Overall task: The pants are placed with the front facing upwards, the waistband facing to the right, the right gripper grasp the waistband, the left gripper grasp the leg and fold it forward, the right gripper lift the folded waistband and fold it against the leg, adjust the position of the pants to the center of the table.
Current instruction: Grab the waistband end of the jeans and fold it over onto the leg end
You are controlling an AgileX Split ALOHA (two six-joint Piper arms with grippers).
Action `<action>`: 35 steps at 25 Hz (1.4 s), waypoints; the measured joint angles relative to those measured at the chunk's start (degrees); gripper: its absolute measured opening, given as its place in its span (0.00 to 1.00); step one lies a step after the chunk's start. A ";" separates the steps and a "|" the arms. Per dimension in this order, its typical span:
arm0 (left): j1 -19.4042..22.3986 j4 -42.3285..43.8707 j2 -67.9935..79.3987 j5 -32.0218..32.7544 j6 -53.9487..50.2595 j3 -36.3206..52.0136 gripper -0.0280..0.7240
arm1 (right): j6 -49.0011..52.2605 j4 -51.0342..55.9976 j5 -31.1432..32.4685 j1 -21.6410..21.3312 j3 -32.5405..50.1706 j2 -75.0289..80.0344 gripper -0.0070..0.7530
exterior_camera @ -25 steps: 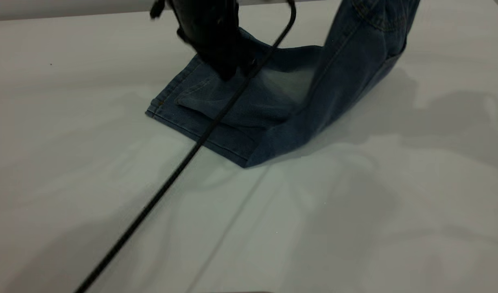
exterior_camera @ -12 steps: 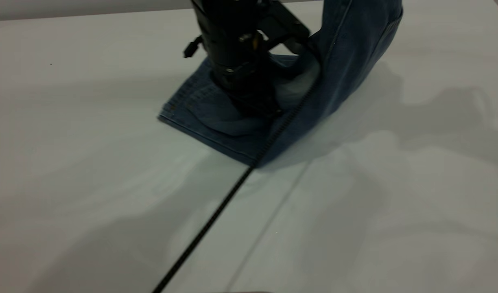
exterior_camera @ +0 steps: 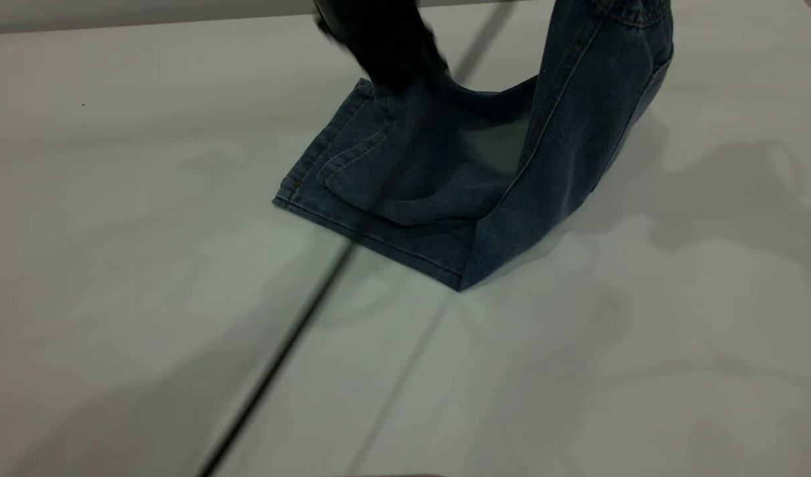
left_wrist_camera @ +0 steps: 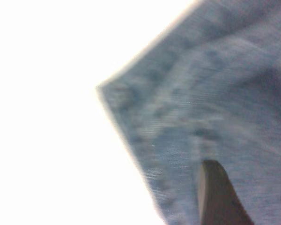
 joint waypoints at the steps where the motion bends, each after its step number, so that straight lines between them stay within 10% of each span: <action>1: 0.68 0.00 -1.65 0.15 0.00 0.00 0.46 | 0.00 0.00 -0.24 0.25 0.00 0.00 0.09; 16: 3.91 1.18 -27.08 2.38 0.00 0.07 0.46 | -10.85 15.27 -20.53 25.17 -2.47 9.68 0.09; 25: 3.91 1.10 -30.22 7.25 0.00 0.07 0.46 | -10.43 16.17 -21.73 27.56 -14.09 24.97 0.12; 35: 3.91 1.04 -30.22 8.48 -0.02 0.13 0.46 | -5.94 8.85 -25.98 34.18 -19.26 27.40 0.78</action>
